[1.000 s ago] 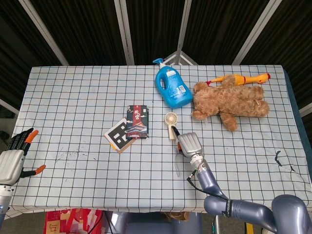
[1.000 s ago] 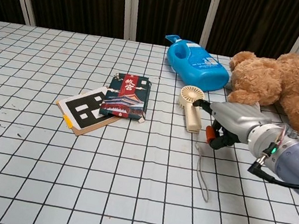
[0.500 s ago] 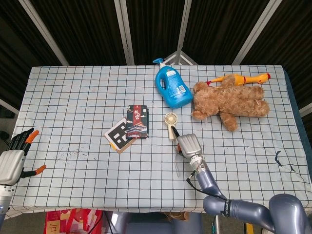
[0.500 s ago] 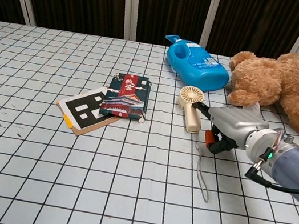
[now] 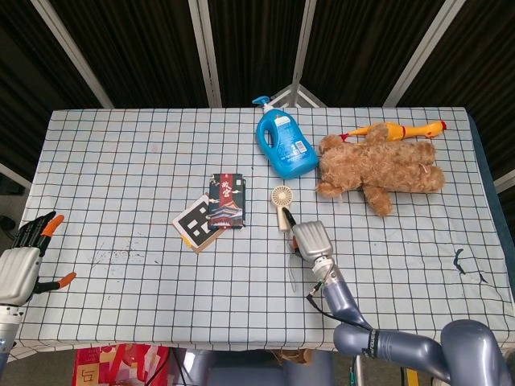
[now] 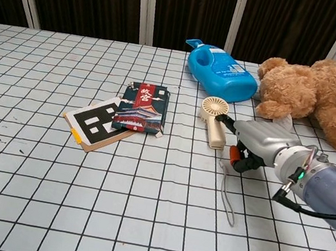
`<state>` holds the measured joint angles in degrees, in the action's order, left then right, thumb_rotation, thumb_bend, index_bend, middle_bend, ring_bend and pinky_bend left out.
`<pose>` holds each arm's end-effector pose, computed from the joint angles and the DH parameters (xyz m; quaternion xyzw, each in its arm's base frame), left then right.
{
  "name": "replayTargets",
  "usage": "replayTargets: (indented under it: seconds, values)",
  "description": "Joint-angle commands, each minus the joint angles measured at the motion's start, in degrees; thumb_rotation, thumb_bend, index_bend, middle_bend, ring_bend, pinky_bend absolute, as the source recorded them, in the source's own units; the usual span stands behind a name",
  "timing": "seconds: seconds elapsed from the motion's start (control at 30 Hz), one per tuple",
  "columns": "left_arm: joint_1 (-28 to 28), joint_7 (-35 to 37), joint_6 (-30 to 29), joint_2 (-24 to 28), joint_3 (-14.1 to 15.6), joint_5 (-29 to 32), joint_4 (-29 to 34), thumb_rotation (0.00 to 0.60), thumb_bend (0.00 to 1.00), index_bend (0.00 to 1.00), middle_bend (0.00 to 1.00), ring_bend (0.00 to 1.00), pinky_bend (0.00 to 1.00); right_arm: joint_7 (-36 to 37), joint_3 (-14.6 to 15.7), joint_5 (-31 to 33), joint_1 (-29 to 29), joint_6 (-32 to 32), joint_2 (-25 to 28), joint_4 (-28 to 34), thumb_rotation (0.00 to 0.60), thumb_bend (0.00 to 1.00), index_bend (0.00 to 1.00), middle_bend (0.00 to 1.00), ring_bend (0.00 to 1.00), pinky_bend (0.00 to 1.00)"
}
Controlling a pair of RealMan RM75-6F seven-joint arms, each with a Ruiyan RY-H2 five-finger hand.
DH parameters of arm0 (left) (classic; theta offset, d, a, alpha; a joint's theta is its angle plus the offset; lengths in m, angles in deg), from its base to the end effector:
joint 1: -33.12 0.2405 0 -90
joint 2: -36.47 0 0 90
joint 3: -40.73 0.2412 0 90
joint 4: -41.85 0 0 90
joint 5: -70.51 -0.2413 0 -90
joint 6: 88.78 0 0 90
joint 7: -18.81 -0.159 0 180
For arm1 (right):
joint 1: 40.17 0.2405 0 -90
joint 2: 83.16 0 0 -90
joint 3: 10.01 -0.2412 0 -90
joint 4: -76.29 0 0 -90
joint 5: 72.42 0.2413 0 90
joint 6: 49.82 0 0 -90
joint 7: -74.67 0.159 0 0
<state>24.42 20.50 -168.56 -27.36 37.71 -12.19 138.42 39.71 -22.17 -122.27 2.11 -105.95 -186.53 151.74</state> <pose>-0.2925 0.2160 0.1073 -0.5913 -0.4357 -0.4005 0.5479 -0.1378 -0.3435 -0.1162 0.7274 -0.4178 0.2945 0.4578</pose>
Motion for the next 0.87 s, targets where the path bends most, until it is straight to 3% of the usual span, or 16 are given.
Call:
replayTargets:
  seconds: [0.03,0.17,0.27,0.37,0.47,0.53,0.63,0.8,0.87]
  values:
    - [0.0,-0.1,-0.1,0.0,0.0,-0.1,0.0,0.6,0.09,0.0,0.0,0.0,0.0,1.8,-0.9,-4.1,-0.2,-3.4,1.4,2.5,0.6,0.78,0.0,0.77,0.84,0.87]
    - [0.1,-0.3,-0.3,-0.2,0.0,-0.2,-0.1,0.6,0.09,0.0,0.0,0.0,0.0,4.3,-1.4,-10.1,-1.4,-8.5,4.0,6.4,0.6,0.78,0.0,0.65,0.7,0.78]
    - [0.2,-0.5,-0.6,-0.2,0.1,-0.4,0.0,0.6,0.09,0.0,0.0,0.0,0.0,5.2,-0.4,-14.8,-3.2,-12.7,7.3,10.3,0.6,0.76,0.0,0.51,0.54,0.65]
    - [0.3,-0.6,-1.0,-0.3,0.1,-0.6,-0.1,0.6,0.09,0.0,0.0,0.0,0.0,6.3,1.4,-17.9,-5.6,-15.3,11.2,14.5,0.6,0.67,0.0,0.3,0.28,0.4]
    - [0.4,-1.1,-1.4,-0.4,0.1,-0.9,-0.4,0.6,0.09,0.0,0.0,0.0,0.0,6.7,4.9,-21.2,-9.1,-18.0,17.2,19.7,0.6,0.56,0.0,0.1,0.08,0.23]
    - [0.5,-1.8,-1.8,-0.6,0.1,-1.2,-0.7,0.6,0.09,0.0,0.0,0.0,0.0,6.6,8.1,-24.0,-11.9,-20.4,21.5,22.6,0.6,0.5,0.0,0.02,0.01,0.14]
    - [0.6,-2.9,-2.3,-0.9,0.3,-1.7,-0.9,0.6,0.09,0.0,0.0,0.0,0.0,6.3,12.4,-27.9,-15.8,-24.3,26.5,24.7,0.6,0.44,0.0,0.0,0.0,0.07]
    - [0.9,-5.1,-3.3,-1.6,0.6,-2.5,-1.2,0.6,0.07,0.0,0.0,0.0,0.0,9.1,18.8,-34.7,-23.1,-32.1,32.1,23.9,0.6,0.41,0.0,0.0,0.0,0.06]
    - [1.0,-5.4,-3.6,-1.7,0.6,-2.8,-1.2,0.6,0.05,0.0,0.0,0.0,0.0,10.7,20.0,-36.3,-25.1,-34.3,33.3,22.8,0.6,0.41,0.0,0.0,0.0,0.06]
